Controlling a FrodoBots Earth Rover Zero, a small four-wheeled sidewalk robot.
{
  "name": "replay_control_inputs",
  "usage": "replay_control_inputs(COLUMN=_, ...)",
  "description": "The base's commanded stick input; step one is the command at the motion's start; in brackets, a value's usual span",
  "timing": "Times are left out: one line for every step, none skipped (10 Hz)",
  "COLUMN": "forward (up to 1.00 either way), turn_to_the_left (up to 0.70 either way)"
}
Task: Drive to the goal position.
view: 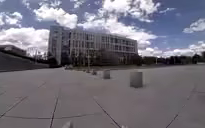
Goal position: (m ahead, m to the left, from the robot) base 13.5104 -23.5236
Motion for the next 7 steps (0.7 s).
replay_control_inputs(forward=0.70, turn_to_the_left=0.00)
replay_control_inputs(forward=0.70, turn_to_the_left=0.00)
replay_control_inputs(forward=0.70, turn_to_the_left=0.00)
replay_control_inputs(forward=0.70, turn_to_the_left=0.00)
replay_control_inputs(forward=0.70, turn_to_the_left=0.00)
replay_control_inputs(forward=0.70, turn_to_the_left=0.00)
replay_control_inputs(forward=0.70, turn_to_the_left=0.00)
